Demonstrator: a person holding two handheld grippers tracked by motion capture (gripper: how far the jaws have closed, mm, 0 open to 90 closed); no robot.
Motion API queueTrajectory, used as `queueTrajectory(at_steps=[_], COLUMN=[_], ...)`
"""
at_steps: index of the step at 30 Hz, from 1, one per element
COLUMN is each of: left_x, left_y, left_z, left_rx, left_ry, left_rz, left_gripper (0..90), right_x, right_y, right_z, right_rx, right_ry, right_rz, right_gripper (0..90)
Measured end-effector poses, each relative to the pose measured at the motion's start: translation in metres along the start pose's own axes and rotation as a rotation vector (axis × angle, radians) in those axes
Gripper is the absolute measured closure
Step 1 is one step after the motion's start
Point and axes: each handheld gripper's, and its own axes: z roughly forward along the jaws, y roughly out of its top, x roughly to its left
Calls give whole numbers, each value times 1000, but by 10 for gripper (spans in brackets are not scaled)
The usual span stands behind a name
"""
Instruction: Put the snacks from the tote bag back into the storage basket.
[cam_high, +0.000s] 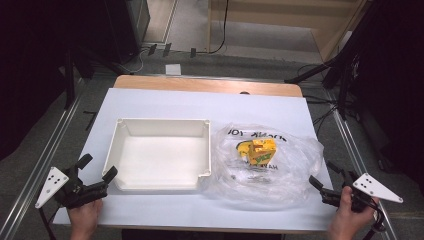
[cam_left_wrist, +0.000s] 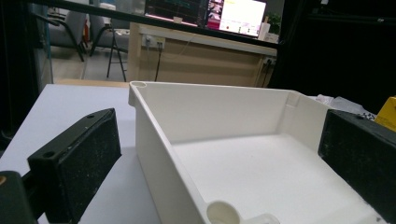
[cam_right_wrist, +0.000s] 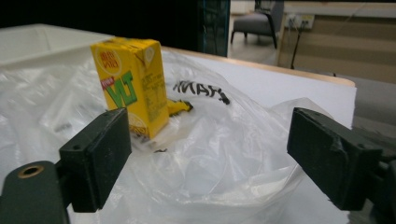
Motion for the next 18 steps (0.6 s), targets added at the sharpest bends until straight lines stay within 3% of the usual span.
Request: queueTrajectory(at_steps=[5, 9, 12, 14, 15, 16, 17, 18], left_x=[0, 1, 3, 3, 3, 3, 3, 3], left_y=[0, 0, 1, 1, 0, 1, 1, 1], left_z=[0, -1, -1, -1, -1, -1, -1, 0], left_rx=[0, -4, -4, -5, -7, -6, -7, -5], left_ry=[-1, -1, -2, -2, -2, -2, -2, -1], left_rz=[4, -1, -6, -7, -7, -7, -6, -2], left_gripper=[0, 0, 0, 0, 0, 0, 0, 0], right_x=[4, 9, 13, 14, 15, 15, 17, 17], right_y=[21, 45, 62, 66, 74, 74, 80, 80], right_z=[14, 34, 49, 53, 60, 60, 69, 69], right_rx=[75, 177, 261, 273, 307, 307, 354, 354], right_ry=[41, 121, 149, 157, 185, 185, 208, 208], right_rz=[-60, -127, -184, -196, -214, -214, -245, -245], right_gripper=[209, 227, 267, 272, 291, 291, 294, 294])
